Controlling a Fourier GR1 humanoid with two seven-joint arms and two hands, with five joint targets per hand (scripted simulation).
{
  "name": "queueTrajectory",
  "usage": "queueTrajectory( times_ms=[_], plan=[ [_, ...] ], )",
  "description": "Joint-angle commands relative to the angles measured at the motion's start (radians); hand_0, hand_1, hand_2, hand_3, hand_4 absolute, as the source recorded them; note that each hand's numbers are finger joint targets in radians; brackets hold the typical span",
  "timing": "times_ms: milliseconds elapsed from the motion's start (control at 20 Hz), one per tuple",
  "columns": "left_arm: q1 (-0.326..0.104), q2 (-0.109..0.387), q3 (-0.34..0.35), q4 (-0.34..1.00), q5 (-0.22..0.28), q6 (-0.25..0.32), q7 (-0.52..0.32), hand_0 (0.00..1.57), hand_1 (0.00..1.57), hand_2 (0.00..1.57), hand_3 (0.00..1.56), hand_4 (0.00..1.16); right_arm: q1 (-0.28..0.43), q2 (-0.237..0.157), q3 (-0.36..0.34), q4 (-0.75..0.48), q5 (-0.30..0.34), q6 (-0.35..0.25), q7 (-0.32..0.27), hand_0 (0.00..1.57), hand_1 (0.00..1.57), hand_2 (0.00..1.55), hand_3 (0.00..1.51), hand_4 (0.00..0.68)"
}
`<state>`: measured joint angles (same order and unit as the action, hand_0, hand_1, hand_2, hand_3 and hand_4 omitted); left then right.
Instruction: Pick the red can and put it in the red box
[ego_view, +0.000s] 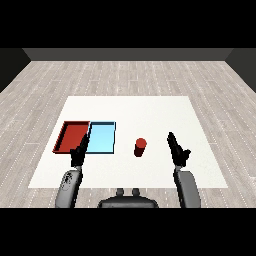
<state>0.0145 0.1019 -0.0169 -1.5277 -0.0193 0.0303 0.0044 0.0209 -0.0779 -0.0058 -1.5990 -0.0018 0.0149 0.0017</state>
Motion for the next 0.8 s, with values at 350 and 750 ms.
queueTrajectory(
  times_ms=[350, 750],
  plan=[
    [-0.115, -0.056, 0.027, -0.146, 0.041, -0.004, -0.227, 0.00, 0.00, 0.00, 0.00, 0.00, 0.067, -0.058, -0.097, -0.105, -0.143, 0.179, -0.264, 0.00, 0.00, 0.00, 0.00, 0.000],
    [-0.051, -0.053, 0.043, -0.112, 0.062, -0.048, -0.341, 0.00, 0.00, 0.00, 0.00, 0.00, 0.080, -0.119, -0.190, 0.039, -0.198, 0.317, -0.428, 0.00, 0.00, 0.00, 0.00, 0.000]
  ],
)
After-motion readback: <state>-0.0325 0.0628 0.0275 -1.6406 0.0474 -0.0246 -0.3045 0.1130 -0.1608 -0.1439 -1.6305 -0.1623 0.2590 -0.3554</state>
